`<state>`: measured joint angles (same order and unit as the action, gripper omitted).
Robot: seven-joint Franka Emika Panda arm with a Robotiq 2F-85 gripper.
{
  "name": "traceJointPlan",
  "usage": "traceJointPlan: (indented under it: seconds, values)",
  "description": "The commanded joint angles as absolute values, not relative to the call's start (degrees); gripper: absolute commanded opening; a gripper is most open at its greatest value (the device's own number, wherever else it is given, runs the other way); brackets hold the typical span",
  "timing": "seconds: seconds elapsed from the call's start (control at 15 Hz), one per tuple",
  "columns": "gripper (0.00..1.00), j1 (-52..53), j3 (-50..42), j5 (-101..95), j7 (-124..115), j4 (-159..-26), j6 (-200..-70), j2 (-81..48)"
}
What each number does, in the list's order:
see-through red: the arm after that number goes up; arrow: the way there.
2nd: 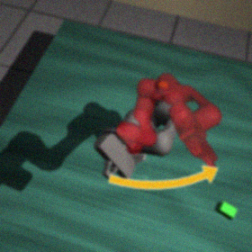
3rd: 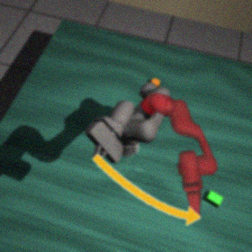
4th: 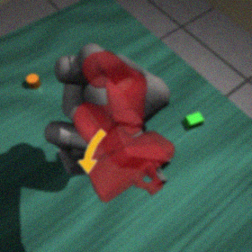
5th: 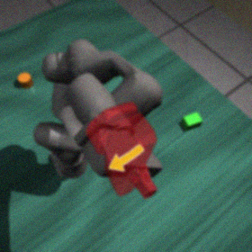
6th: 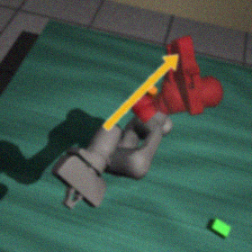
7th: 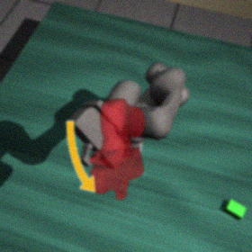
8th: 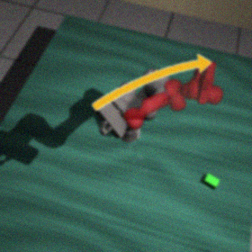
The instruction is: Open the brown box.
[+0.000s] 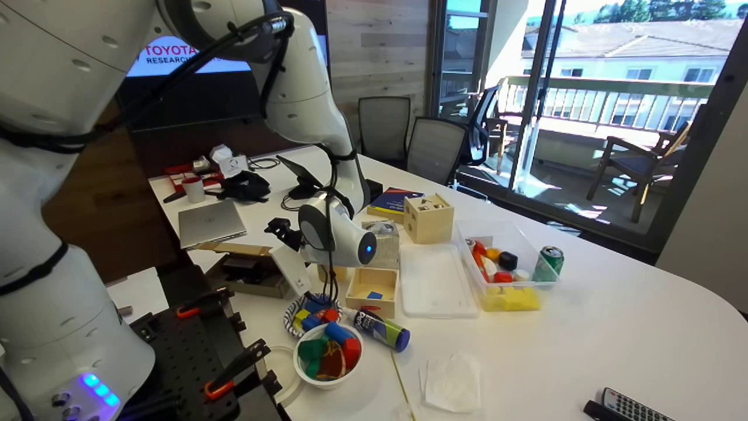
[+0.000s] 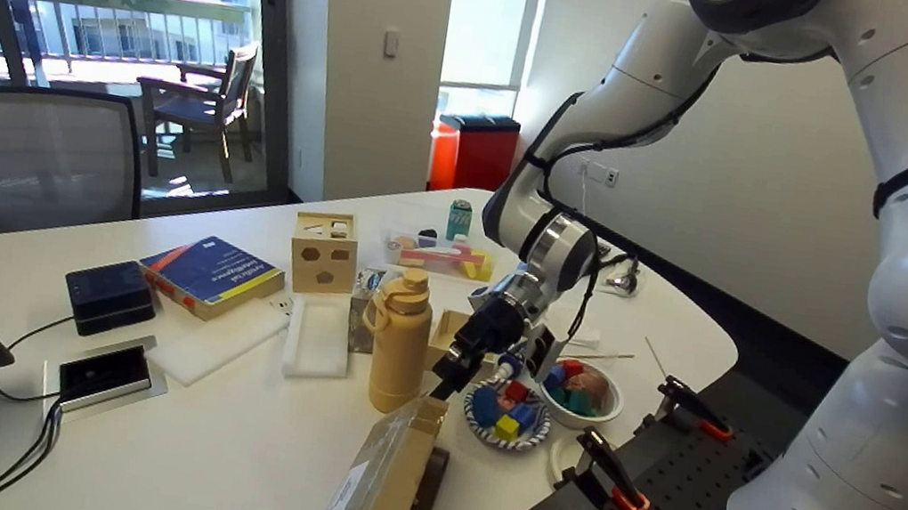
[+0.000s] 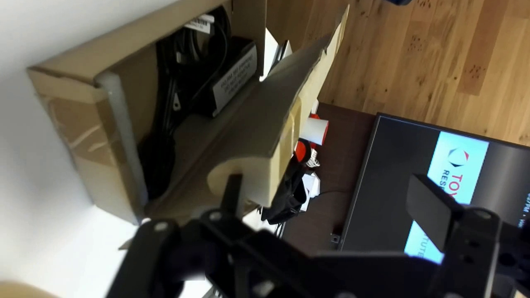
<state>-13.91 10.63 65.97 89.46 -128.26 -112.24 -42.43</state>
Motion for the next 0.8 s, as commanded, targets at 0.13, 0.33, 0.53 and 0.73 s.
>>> traceJointPlan:
  seconds: [0.13,0.33,0.53,0.73]
  values:
    - [1.00,-5.88,7.59,76.48,91.88,-131.06,-114.47,-36.63]
    - [1.00,-2.54,6.68,80.73,91.76,-131.68,-115.80,-35.28]
    - [1.00,0.07,6.34,87.33,94.63,-133.40,-118.71,-33.40]
    - [1.00,3.09,6.23,97.62,100.69,-135.01,-122.70,-32.12]
